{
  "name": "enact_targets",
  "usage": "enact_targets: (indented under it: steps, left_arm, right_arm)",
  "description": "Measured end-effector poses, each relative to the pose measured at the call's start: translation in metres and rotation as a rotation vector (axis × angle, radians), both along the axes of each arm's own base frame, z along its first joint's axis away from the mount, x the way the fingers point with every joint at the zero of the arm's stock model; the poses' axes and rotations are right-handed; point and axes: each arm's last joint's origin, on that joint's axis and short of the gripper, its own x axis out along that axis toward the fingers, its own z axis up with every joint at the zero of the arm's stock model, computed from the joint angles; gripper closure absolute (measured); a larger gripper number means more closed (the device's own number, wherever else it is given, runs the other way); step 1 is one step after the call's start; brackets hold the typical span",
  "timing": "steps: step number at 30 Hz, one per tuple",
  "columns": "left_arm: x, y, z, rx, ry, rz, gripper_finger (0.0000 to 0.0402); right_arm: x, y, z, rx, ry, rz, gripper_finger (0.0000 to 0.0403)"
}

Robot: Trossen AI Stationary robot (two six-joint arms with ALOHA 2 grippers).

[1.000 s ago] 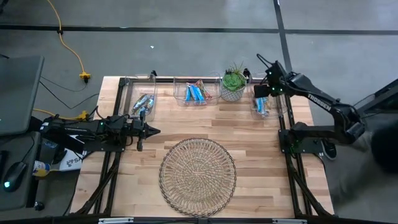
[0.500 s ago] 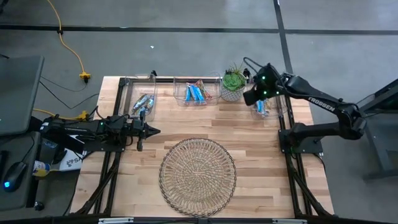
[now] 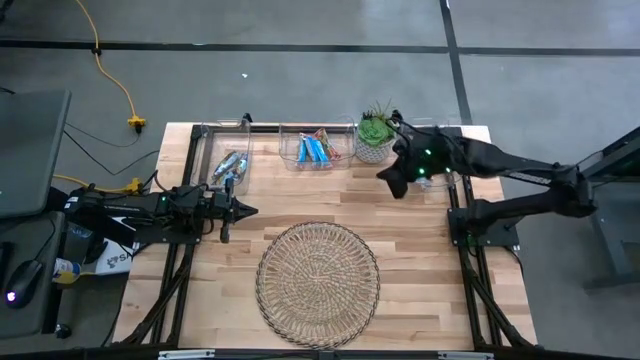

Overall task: Pick and place Granola Bars by type
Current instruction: Return to home position

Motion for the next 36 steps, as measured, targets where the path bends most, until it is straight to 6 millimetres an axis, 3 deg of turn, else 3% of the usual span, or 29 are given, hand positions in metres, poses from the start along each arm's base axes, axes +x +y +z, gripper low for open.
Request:
enact_targets:
  steps: [5,11,20,25,36]
  left_arm:
    - [0.0,0.0,0.0,0.0,0.0,0.0,0.04]
    - [0.0,0.0,0.0,0.0,0.0,0.0,0.04]
    - [0.0,0.0,0.0,0.0,0.0,0.0,0.04]
    - [0.0,0.0,0.0,0.0,0.0,0.0,0.04]
    - [0.0,0.0,0.0,0.0,0.0,0.0,0.04]
  right_arm:
    - [-0.011,0.028,0.005,-0.062,-0.192,0.077,0.0403]
    - [-0.041,0.048,-0.015,-0.061,-0.392,0.099,0.0403]
    - [-0.084,0.055,-0.049,-0.08,-0.683,0.137,0.0402]
    - [-0.103,0.057,-0.058,-0.113,-0.852,0.156,0.0402]
    - [-0.122,0.06,-0.082,-0.139,-0.977,0.256,0.0403]
